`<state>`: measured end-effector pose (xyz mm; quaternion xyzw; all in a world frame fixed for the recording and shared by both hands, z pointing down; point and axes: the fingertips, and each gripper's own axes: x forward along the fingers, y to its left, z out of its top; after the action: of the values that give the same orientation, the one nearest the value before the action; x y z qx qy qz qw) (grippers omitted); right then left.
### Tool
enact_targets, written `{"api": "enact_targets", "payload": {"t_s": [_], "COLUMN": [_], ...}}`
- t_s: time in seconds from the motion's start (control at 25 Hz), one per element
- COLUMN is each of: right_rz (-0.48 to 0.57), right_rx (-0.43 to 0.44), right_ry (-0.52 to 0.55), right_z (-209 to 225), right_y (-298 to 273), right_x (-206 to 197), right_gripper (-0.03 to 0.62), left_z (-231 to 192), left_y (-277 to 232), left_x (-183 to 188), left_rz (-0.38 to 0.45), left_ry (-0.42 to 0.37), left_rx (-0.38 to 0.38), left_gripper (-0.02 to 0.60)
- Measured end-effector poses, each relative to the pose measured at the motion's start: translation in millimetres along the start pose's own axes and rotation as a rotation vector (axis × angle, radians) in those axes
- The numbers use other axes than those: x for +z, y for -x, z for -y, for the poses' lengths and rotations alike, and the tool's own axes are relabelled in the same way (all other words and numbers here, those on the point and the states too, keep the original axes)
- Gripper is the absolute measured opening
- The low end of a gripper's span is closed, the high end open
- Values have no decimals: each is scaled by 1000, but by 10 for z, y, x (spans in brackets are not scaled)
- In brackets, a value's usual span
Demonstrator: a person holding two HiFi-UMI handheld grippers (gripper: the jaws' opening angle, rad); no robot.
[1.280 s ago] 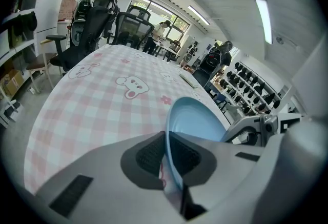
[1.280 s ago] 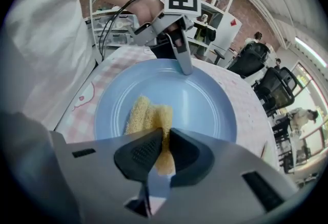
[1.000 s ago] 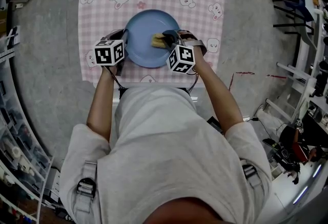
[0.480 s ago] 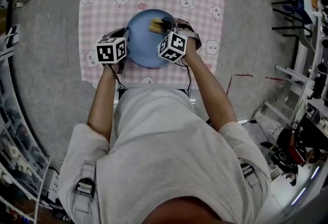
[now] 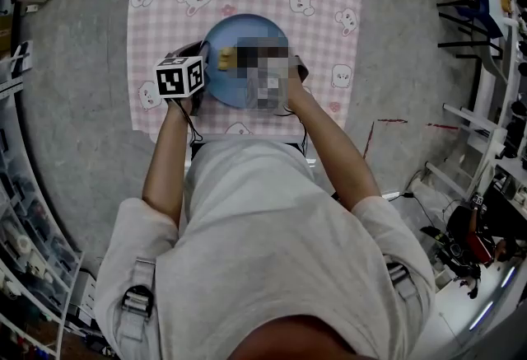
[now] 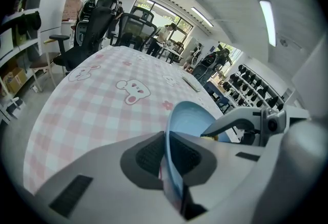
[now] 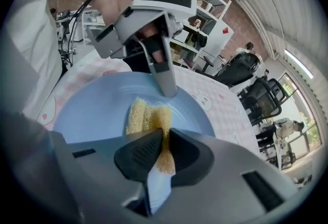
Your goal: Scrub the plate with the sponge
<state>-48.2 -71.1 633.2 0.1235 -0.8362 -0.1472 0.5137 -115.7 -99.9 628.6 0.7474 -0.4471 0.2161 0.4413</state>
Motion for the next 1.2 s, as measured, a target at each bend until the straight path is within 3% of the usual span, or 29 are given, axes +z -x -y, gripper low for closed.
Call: {"api": "enact_targets", "payload": {"t_s": [0.44, 0.8, 1.2], "right_rz": [111, 59, -14], "right_rx": [161, 356, 361], "right_ry": [163, 193, 194], "right_z": [-552, -987, -885], "right_y": [133, 409, 553], "right_x": [252, -143, -617], "right_gripper": [48, 48, 46], "left_z": [-9, 2, 50], "left_y": [-20, -13, -29], "left_x": [32, 0, -77], "left_rz": [4, 3, -17], "left_ry": [1, 4, -1], "left_rx": [-1, -5, -25], "left_gripper": [35, 35, 32]}}
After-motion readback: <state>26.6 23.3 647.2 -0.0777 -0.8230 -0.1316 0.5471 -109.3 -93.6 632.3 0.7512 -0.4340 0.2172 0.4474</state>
